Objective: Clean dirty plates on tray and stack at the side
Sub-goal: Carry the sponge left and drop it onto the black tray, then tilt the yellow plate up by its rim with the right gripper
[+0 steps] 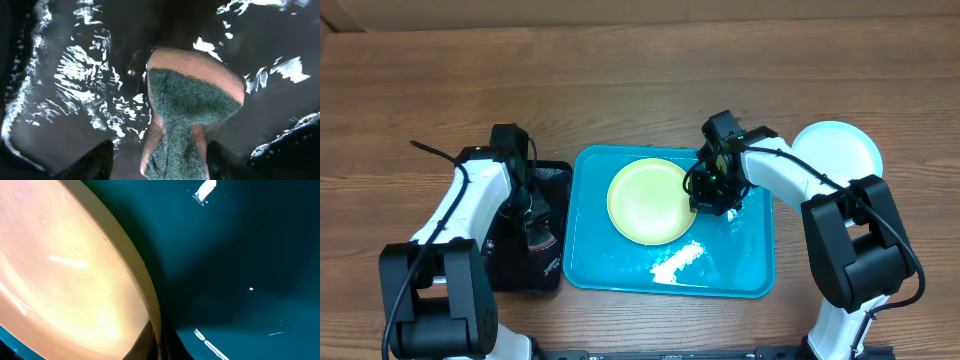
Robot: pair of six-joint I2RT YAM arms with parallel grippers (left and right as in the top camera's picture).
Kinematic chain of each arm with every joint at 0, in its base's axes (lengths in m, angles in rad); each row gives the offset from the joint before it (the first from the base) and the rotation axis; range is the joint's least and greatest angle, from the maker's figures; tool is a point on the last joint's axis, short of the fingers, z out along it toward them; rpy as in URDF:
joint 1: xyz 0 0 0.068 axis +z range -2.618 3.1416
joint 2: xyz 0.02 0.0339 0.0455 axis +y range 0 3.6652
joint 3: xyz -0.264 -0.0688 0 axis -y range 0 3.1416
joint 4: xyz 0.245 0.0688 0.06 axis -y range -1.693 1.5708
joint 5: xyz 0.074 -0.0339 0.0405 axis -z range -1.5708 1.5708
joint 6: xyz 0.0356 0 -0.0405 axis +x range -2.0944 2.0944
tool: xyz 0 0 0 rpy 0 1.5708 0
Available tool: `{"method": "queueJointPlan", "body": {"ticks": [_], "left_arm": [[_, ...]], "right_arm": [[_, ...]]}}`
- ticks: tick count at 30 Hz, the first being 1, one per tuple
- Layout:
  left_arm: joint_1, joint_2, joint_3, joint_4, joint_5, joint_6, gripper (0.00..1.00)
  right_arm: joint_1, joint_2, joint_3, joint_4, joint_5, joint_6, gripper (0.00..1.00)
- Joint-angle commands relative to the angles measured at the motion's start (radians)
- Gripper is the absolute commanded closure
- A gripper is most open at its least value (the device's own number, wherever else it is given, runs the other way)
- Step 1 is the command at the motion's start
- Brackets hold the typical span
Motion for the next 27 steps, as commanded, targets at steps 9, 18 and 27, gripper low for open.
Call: {"method": "queueJointPlan", "body": {"ticks": [9,18,27], "left_arm": [[0.0,-0.015,0.124,-0.084,0.011,-0.002,0.04],[-0.011,-0.015,0.339,-0.266,0.01,-0.002,0.0],[-0.032,-0.015,0.402,-0.312,0.018,-0.002,0.0]], "right_arm": [[-0.005,-0.054,0.024,-0.015,0.146,-0.051,0.96],[-0.004,-0.192,0.033,-0.056,0.205,-0.103,0.96],[0.003,-0.374,0.035,-0.093,0.354,-0.173,0.96]]}}
